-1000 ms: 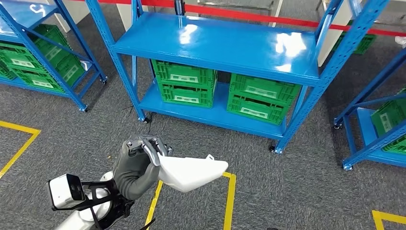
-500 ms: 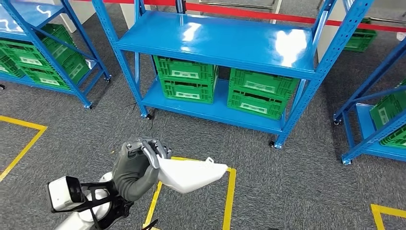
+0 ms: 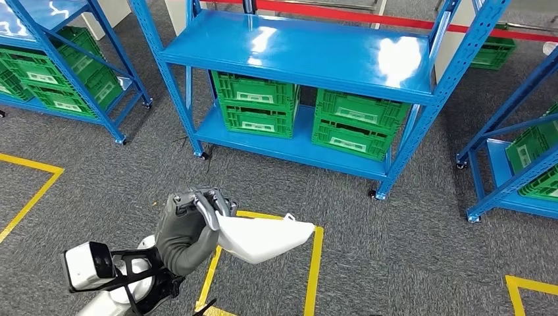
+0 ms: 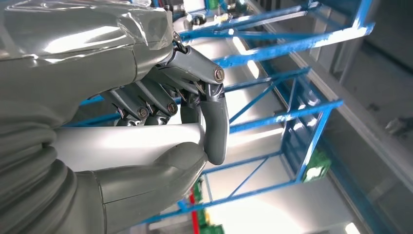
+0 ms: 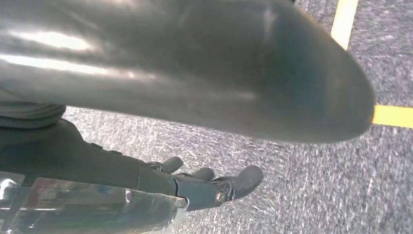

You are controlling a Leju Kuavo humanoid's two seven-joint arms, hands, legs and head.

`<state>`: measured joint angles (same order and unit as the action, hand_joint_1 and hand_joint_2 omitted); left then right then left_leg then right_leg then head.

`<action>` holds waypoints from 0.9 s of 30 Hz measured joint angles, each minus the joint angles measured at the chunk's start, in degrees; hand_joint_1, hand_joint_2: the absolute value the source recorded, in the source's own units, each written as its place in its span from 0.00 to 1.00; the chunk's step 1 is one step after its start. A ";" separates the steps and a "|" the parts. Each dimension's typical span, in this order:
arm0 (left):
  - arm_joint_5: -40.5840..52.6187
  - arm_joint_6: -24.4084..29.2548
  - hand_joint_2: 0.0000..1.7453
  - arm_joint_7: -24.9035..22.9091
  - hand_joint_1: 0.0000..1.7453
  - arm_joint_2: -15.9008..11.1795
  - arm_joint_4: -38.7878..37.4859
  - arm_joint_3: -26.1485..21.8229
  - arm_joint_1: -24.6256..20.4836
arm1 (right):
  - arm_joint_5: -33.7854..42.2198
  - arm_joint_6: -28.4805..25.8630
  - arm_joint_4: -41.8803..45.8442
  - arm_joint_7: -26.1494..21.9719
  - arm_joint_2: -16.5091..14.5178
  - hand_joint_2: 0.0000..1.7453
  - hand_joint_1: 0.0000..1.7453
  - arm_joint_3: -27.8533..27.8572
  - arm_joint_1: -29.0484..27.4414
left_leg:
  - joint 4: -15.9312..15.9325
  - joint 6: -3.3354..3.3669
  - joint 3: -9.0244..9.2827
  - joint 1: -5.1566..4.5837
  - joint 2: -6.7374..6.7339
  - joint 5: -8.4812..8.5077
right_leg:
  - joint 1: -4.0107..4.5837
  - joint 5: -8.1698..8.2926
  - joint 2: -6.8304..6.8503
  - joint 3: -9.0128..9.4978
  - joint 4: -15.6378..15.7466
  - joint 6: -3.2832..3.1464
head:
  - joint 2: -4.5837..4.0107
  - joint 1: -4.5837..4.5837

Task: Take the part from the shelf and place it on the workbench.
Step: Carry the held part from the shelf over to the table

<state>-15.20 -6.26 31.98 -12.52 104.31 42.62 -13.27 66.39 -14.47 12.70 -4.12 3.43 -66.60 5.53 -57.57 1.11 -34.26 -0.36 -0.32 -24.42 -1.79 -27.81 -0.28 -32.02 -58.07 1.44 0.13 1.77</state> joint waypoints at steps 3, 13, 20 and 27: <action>0.03 -0.02 1.00 0.02 1.00 0.02 -0.01 -0.02 -0.02 | 0.01 -0.07 0.00 -0.02 0.01 0.00 0.00 0.02 -0.04 | -1.58 -0.78 -0.79 0.40 0.02 -1.22 | -0.23 0.51 -0.23 -0.21 -0.02 -1.12 | 0.00 0.04; -0.12 -0.06 1.00 0.06 1.00 0.08 -0.25 -0.07 -0.06 | -0.07 0.14 0.02 0.00 -0.22 0.00 0.00 0.42 0.18 | -2.23 -0.33 1.39 0.88 3.18 -2.38 | -0.20 1.59 -3.30 -1.05 0.02 -1.21 | 0.00 0.06; -0.21 0.15 1.00 0.29 1.00 0.33 -0.27 -0.14 -0.21 | -0.40 0.13 0.03 0.04 -0.44 0.00 0.00 0.64 0.37 | 2.08 1.29 2.84 0.70 0.76 -0.92 | -0.05 -0.57 -1.40 -4.96 -5.24 -0.22 | 0.00 0.14; -0.23 0.38 1.00 0.44 1.00 0.34 -0.42 -0.11 0.03 | -0.71 0.09 0.02 0.16 -0.10 0.00 0.00 0.76 0.41 | 1.18 1.30 2.00 -0.17 -2.99 -1.04 | 0.25 -0.19 1.57 -3.07 -4.32 0.89 | 0.00 0.08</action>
<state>-15.43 -5.88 32.41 -12.17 103.89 42.51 -13.24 65.68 -14.38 12.72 -3.96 3.33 -65.84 5.94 -56.39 2.40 -32.26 -0.53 -3.31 -25.46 -1.54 -28.00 1.29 -35.10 -62.39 2.33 0.13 1.85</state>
